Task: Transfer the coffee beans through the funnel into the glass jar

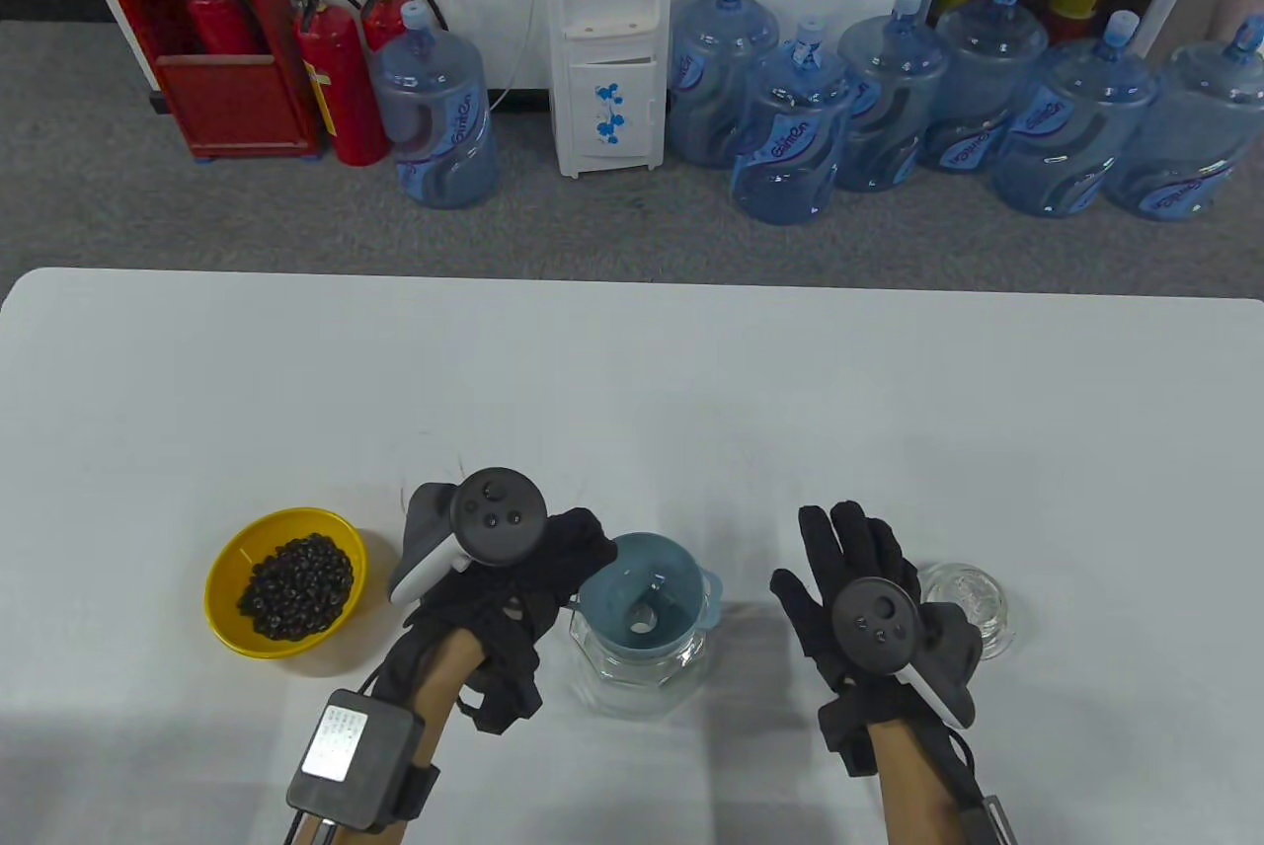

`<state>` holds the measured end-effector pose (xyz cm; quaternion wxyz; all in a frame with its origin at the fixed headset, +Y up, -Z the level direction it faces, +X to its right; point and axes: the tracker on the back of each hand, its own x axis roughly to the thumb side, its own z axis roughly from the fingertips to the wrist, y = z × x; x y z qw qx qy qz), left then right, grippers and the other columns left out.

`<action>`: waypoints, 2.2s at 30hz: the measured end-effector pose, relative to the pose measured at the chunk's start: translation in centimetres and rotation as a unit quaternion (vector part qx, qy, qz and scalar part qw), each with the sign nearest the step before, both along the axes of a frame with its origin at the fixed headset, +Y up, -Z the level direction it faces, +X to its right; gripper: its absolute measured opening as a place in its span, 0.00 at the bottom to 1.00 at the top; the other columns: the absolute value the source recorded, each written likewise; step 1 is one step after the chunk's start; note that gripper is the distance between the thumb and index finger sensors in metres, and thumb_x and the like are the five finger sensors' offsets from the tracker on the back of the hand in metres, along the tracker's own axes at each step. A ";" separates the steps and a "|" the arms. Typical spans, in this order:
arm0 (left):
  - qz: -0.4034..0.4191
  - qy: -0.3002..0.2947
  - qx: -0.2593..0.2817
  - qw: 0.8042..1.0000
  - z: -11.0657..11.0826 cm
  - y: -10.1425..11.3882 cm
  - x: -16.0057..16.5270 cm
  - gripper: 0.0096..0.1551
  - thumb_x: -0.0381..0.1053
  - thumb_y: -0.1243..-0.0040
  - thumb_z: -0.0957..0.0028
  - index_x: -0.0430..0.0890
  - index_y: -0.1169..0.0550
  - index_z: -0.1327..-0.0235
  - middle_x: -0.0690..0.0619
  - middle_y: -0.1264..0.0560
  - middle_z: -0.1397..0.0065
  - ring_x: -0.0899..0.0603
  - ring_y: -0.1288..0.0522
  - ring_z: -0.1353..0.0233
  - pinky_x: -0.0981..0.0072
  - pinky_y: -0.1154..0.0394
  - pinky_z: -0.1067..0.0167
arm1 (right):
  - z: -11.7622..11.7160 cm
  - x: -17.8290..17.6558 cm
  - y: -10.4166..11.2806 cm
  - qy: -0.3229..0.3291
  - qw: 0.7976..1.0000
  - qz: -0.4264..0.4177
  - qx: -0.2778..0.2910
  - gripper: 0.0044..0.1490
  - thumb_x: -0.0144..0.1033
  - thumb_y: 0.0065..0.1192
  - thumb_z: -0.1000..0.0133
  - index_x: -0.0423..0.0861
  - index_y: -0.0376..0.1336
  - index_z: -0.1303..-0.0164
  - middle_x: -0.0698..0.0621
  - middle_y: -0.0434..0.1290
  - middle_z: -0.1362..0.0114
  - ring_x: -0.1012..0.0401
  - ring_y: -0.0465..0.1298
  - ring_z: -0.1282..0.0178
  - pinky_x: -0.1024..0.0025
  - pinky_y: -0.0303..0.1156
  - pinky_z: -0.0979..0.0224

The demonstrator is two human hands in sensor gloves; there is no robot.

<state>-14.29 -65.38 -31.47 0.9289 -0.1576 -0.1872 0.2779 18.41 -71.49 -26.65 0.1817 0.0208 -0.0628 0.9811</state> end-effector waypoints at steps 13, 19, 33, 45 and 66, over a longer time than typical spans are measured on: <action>-0.043 0.196 0.098 0.975 1.3 3.9 -11.0 0.37 0.65 0.55 0.37 0.48 0.34 0.20 0.41 0.30 0.21 0.28 0.32 0.20 0.34 0.39 0.25 | 0.0 0.2 0.0 -0.003 1.000 -0.003 0.002 0.46 0.63 0.52 0.30 0.52 0.48 0.06 0.39 0.46 0.05 0.38 0.50 0.09 0.32 0.51 0.17; -0.145 0.313 0.058 0.937 1.7 0.5 -19.9 0.41 0.66 0.56 0.37 0.48 0.43 0.15 0.41 0.42 0.12 0.26 0.43 0.15 0.34 0.46 0.22 | 0.0 0.3 0.0 -0.006 1.000 0.000 0.000 0.46 0.62 0.52 0.30 0.52 0.48 0.06 0.39 0.46 0.05 0.38 0.50 0.09 0.32 0.51 0.17; -0.206 0.385 -0.068 0.897 1.5 -8.5 -26.6 0.43 0.64 0.54 0.37 0.48 0.47 0.14 0.42 0.45 0.11 0.28 0.43 0.14 0.35 0.45 0.22 | 0.0 0.3 -0.1 -0.012 1.000 0.009 -0.009 0.47 0.62 0.52 0.30 0.51 0.47 0.05 0.39 0.46 0.05 0.38 0.50 0.09 0.32 0.51 0.17; -0.241 0.401 -0.121 0.876 1.0 -9.4 -27.7 0.35 0.55 0.49 0.36 0.45 0.41 0.17 0.50 0.22 0.33 0.46 0.15 0.45 0.50 0.22 0.42 | 0.0 0.5 -0.1 -0.016 1.000 0.007 -0.014 0.47 0.62 0.52 0.30 0.51 0.47 0.06 0.39 0.46 0.05 0.38 0.50 0.09 0.32 0.51 0.17; -0.111 0.379 -0.085 0.915 0.9 -5.6 -23.5 0.25 0.50 0.45 0.36 0.38 0.28 0.31 0.50 0.16 0.55 0.53 0.14 0.66 0.55 0.17 0.54 | -0.1 0.5 -0.2 -0.012 1.000 0.001 -0.017 0.47 0.62 0.52 0.30 0.51 0.47 0.06 0.38 0.46 0.05 0.38 0.50 0.09 0.32 0.51 0.17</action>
